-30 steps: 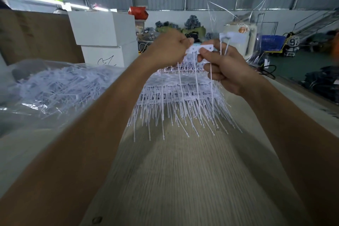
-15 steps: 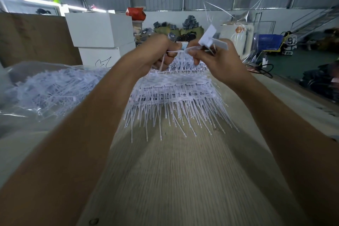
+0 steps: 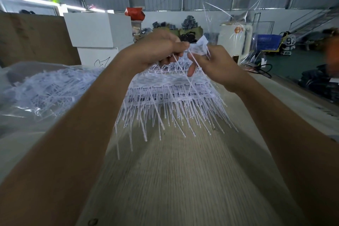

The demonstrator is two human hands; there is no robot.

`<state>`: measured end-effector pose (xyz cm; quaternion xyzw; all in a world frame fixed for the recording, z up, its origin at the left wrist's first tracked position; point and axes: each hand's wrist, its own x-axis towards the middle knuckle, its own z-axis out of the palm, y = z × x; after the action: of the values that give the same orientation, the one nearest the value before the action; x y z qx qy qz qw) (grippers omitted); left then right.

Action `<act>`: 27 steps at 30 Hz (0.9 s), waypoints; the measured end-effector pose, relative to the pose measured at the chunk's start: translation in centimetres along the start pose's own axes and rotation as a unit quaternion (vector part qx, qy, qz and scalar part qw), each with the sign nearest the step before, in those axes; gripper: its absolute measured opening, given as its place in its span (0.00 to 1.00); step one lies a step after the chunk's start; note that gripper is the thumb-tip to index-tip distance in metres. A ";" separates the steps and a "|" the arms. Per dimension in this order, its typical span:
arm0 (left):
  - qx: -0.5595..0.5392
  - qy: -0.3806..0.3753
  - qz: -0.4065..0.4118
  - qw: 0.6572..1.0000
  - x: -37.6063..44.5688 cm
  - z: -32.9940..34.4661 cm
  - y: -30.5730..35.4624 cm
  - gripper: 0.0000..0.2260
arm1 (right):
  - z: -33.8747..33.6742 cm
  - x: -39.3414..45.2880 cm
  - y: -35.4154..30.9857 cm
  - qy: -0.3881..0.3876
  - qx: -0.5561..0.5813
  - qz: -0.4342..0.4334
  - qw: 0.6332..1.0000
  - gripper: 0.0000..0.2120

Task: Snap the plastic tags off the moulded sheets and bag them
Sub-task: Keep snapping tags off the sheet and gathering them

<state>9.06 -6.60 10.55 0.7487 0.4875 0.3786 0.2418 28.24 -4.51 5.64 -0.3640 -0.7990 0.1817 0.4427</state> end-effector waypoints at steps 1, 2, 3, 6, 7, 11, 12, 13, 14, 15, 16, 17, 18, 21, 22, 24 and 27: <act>0.009 -0.005 0.007 1.000 -0.1 0.0 0.1 0.13 | 0.1 0.0 0.0 0.003 0.017 0.009 1.000 0.11; 0.019 -0.007 0.011 1.000 -0.1 0.1 0.2 0.13 | 0.2 0.0 0.0 0.009 0.029 0.016 0.999 0.11; 0.029 -0.006 0.014 0.999 -0.1 0.2 0.4 0.12 | 0.3 0.0 0.1 0.013 0.037 0.025 0.999 0.13; 0.072 0.004 0.026 0.997 -0.3 0.4 0.8 0.11 | 0.5 -0.2 0.0 0.019 0.068 0.067 0.995 0.15; 0.085 0.007 0.030 0.996 -0.3 0.6 0.9 0.11 | 0.7 -0.2 -0.1 0.030 0.074 0.078 0.994 0.16; 0.127 0.014 0.041 0.991 -0.5 0.8 1.5 0.11 | 1.7 -0.1 -0.4 0.091 0.123 0.098 0.983 0.14; 0.142 0.013 0.044 0.989 -0.6 0.7 1.6 0.10 | 2.1 0.0 -0.6 0.100 0.134 0.107 0.980 0.13; 0.152 0.010 0.046 0.987 -0.6 0.6 1.6 0.09 | 2.4 0.0 -0.7 0.105 0.140 0.113 0.978 0.13; 0.157 0.007 0.048 0.986 -0.7 0.4 1.6 0.08 | 2.7 0.0 -0.8 0.105 0.139 0.115 0.978 0.13; 0.163 0.006 0.051 0.985 -0.7 0.1 1.5 0.08 | 2.9 0.1 -0.9 0.101 0.130 0.113 0.980 0.13; 0.174 0.006 0.053 0.983 -0.8 -0.2 1.4 0.07 | 2.9 0.1 -0.8 0.087 0.104 0.104 0.985 0.12; 0.189 0.006 0.052 0.981 -0.7 -0.5 1.3 0.07 | 3.0 0.1 -0.7 0.066 0.064 0.089 0.992 0.10; 0.203 0.005 0.049 0.978 -0.7 -0.8 1.2 0.06 | 3.0 0.0 -0.6 0.042 0.022 0.069 0.997 0.09; 0.231 0.005 0.046 0.972 -0.5 -1.1 0.6 0.07 | 3.1 0.0 -0.2 0.013 -0.024 0.035 0.999 0.05; 0.239 0.006 0.047 0.970 -0.4 -1.0 0.4 0.07 | 3.0 0.1 -0.1 0.020 -0.029 0.029 0.999 0.05; 0.251 0.007 0.047 0.967 -0.3 -0.6 0.2 0.08 | 2.9 0.2 0.0 0.041 -0.078 0.006 0.996 0.06; 0.263 0.000 0.060 0.963 -0.3 -0.4 0.3 0.09 | 2.8 0.3 -0.4 0.069 -0.117 0.016 0.991 0.08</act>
<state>8.83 -6.95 10.91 0.8139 0.5237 0.2511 0.0135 25.59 -4.44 4.52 -0.4376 -0.7763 0.0684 0.4485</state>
